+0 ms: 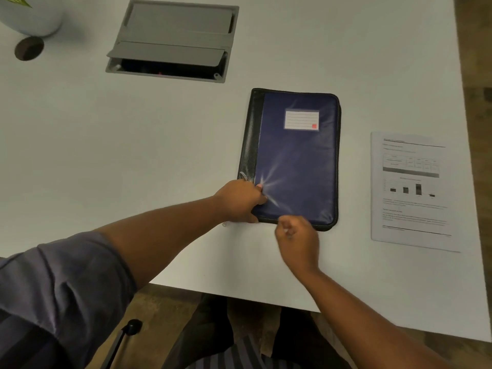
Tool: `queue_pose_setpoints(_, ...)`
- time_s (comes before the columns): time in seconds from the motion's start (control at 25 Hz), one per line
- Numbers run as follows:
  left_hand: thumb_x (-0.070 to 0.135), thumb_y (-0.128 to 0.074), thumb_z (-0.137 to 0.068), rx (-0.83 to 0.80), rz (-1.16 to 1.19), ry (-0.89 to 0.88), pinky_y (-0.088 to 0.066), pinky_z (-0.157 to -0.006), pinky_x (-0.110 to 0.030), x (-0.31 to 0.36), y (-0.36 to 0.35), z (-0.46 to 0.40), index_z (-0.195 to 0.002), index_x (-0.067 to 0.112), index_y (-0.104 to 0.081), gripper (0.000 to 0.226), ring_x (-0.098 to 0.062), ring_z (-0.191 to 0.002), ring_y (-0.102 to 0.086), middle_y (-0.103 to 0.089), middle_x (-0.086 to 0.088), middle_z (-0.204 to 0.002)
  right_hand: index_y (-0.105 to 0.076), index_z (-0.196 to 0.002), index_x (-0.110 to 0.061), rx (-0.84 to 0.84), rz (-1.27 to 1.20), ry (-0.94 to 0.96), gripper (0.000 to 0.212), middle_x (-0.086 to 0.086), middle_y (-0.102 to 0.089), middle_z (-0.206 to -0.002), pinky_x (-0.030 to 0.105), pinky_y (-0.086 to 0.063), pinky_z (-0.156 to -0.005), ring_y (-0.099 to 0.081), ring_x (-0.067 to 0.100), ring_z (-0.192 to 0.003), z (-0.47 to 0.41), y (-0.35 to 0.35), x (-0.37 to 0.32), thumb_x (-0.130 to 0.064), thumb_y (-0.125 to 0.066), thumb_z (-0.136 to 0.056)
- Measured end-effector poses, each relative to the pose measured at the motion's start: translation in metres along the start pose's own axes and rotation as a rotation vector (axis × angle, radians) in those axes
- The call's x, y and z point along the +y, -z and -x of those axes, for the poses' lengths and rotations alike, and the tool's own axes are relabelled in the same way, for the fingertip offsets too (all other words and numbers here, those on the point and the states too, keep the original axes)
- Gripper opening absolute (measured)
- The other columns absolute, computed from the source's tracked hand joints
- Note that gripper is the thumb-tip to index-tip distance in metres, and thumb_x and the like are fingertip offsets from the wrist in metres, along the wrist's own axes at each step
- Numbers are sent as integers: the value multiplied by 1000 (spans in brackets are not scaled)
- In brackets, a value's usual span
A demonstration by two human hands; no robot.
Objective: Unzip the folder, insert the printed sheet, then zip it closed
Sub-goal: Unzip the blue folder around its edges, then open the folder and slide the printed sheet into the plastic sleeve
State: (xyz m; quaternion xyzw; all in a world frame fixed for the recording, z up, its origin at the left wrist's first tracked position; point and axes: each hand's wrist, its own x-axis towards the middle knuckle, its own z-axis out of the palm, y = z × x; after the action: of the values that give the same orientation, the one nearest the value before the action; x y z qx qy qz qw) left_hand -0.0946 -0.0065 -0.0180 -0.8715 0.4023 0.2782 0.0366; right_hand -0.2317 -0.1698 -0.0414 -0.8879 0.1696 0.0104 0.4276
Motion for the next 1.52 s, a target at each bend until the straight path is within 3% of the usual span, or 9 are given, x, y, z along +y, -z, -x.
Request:
queue_pose_setpoints(0.12,50,-69,-86,-24,76,82,-50,-90,-39,-1,-7,4,-139,32,-55,58,-29,-128,-53,-48,0,-151,-63,-122,-15,191,61,-168,41,4,-59,-121,36,-54,-84,-57,21,-105,-31,31,22,-22,-74,-83)
queue_pose_setpoints(0.24,34,-67,-91,-67,131,126,-43,-105,-45,0,-14,11,-151,35,-40,66,-28,-151,-25,-21,4,-167,-52,-133,-12,144,179,-373,61,7,-53,-134,47,-51,-94,-51,30,-118,-51,47,36,-33,-77,-80)
queue_pose_setpoints(0.48,16,-65,-93,-56,170,111,-34,-117,-47,3,-22,16,-156,27,-33,71,-33,-154,-10,-14,-1,-168,-58,-103,-26,112,-111,-428,23,-4,-63,-104,36,-58,-78,-63,19,-86,-62,54,39,-27,-74,-86)
queue_pose_setpoints(0.68,16,-65,-94,-14,112,121,-41,-112,-46,7,-29,17,-157,27,-30,73,-33,-154,-12,-14,0,-168,-62,-108,-16,170,-115,-447,27,1,-65,-102,36,-58,-78,-64,23,-87,-63,58,38,-36,-67,-91)
queue_pose_setpoints(0.92,21,-72,-90,38,240,108,-33,-118,-39,1,-21,28,-154,24,-38,72,-28,-152,-22,-21,0,-167,-58,-73,-26,205,-284,-294,22,-10,-57,-65,7,-43,-47,-58,4,-58,-52,78,13,-28,-64,-95)
queue_pose_setpoints(1.16,73,-76,-66,443,1019,331,-46,-88,-12,14,40,48,-135,32,-60,82,-6,-120,-56,-60,24,-128,-60,-67,-11,234,-490,-102,23,11,-58,-60,21,-51,-48,-53,15,-50,-39,90,-59,-17,-68,-88)
queue_pose_setpoints(1.24,80,-72,-64,568,1180,356,-54,-96,-26,15,70,50,-138,30,-59,90,-9,-123,-58,-62,16,-133,-57,-62,-8,209,-504,0,25,11,-53,-55,35,-48,-45,-50,27,-50,-35,87,-86,-13,-68,-83)
queue_pose_setpoints(1.32,75,-73,-67,649,1279,357,-53,-102,-42,11,100,53,-140,25,-57,90,-14,-124,-61,-62,7,-138,-55,-60,-9,180,-493,145,27,4,-49,-52,31,-44,-44,-47,23,-47,-31,80,-111,-14,-68,-84)
queue_pose_setpoints(1.52,60,-81,-72,720,1278,430,-56,-97,-41,-4,149,72,-132,27,-64,71,-3,-115,-64,-68,11,-126,-61,-72,-13,44,-293,442,38,-3,-51,-63,34,-48,-54,-51,13,-60,-28,55,-158,-42,-58,-96)
